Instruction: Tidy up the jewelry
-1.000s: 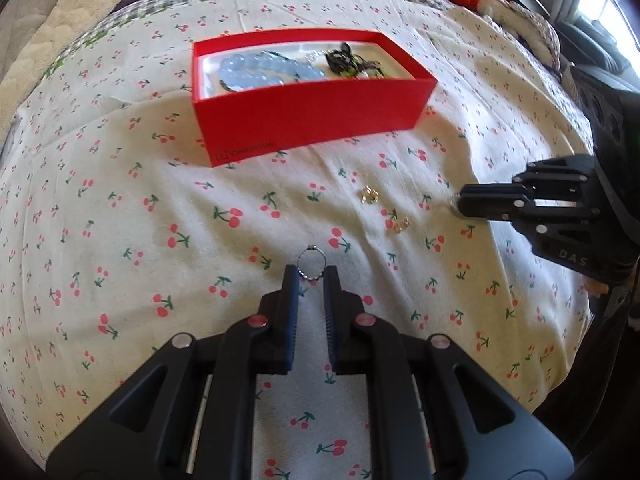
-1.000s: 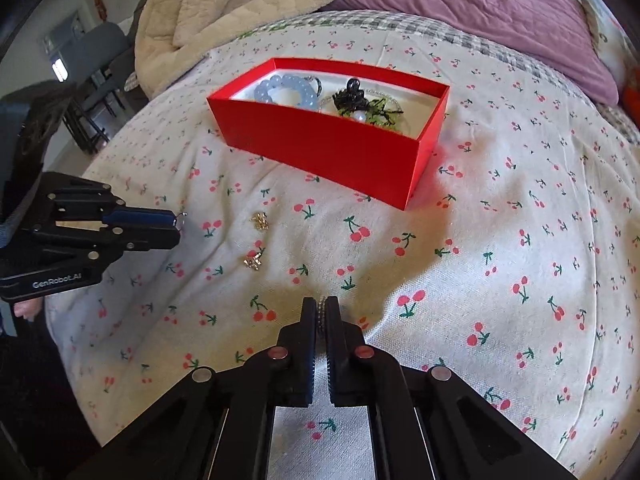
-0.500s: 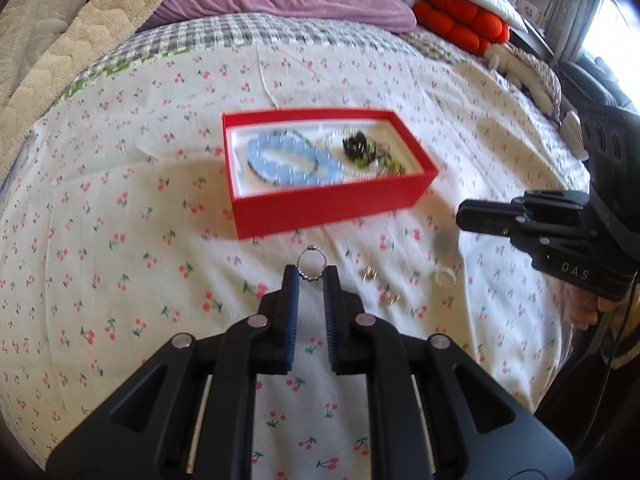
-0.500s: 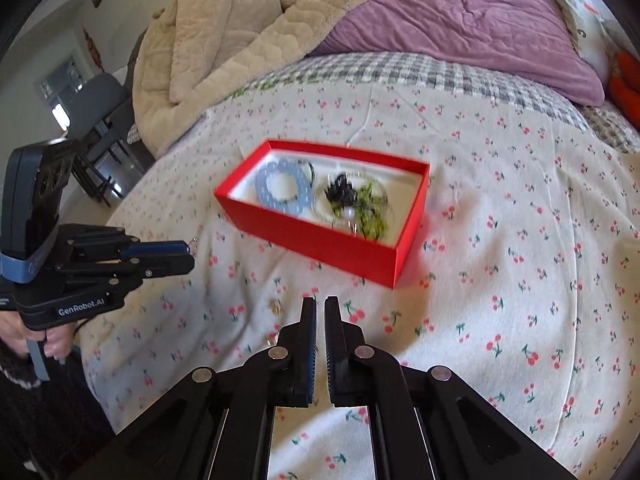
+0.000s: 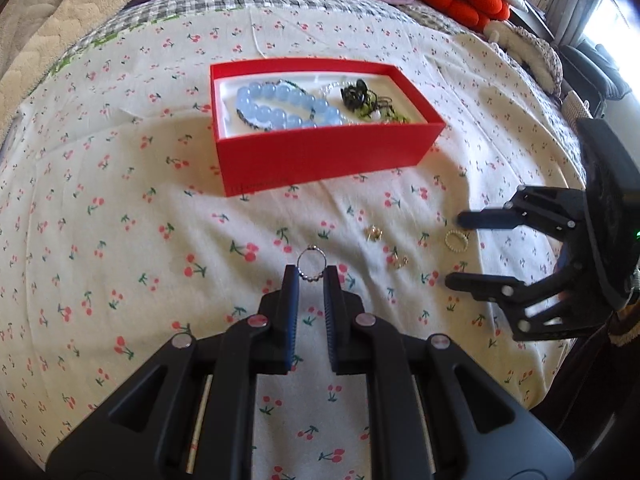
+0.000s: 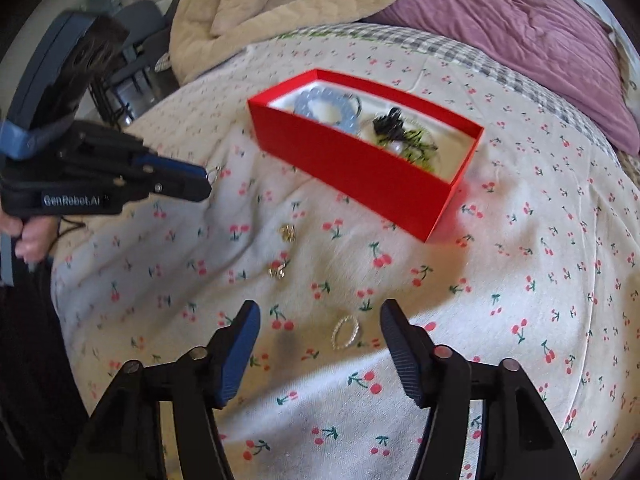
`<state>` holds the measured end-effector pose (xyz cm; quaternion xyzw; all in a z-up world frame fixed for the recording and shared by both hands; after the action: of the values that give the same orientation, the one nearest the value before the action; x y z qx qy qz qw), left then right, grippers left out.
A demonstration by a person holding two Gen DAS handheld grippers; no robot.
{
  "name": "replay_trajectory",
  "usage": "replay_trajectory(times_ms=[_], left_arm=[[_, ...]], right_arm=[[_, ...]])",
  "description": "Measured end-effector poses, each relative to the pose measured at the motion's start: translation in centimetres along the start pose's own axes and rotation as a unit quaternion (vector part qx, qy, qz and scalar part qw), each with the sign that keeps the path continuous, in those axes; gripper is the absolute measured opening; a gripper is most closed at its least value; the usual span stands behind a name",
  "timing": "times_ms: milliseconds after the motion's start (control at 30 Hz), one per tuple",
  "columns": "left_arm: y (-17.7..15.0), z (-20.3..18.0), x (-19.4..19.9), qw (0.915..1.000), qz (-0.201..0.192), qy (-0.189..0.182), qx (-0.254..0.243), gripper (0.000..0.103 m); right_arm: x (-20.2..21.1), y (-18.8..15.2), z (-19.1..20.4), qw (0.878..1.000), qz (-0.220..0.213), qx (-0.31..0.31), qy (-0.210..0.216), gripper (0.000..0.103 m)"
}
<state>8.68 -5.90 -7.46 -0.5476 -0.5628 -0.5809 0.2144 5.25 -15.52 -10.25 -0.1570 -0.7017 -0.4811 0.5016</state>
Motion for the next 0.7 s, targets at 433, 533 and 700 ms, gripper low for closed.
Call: replay_trajectory(times_ms=[433,533,700], left_arm=[[0.1,-0.2,0.5,1.0000,-0.005,-0.001,-0.003,0.014],[0.4,-0.1,0.7,1.0000,-0.010,-0.001,-0.001,0.014],[1.2,-0.3,1.1,0.9998,-0.018,-0.002,0.003,0.014]], right_arm=[[-1.0,-0.8,0.6,0.999,0.017,0.020,-0.026,0.003],[-0.5,0.0,0.5,1.000,0.010,0.015,-0.024,0.003],[1.0,1.3,-0.4,1.000,-0.011,-0.009,-0.022,0.003]])
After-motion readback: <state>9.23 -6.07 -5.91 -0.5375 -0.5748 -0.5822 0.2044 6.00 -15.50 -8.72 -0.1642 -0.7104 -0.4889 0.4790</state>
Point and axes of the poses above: each gripper's, at about its wrist camera, not at the fingertips, and x roughly against the way its jaws point, z to its left, y to its top, the point moved 8 cm from there along -x, roughly the way its jaws point, and after that the axes turned 10 degrees about x, right-handed, at the moved point
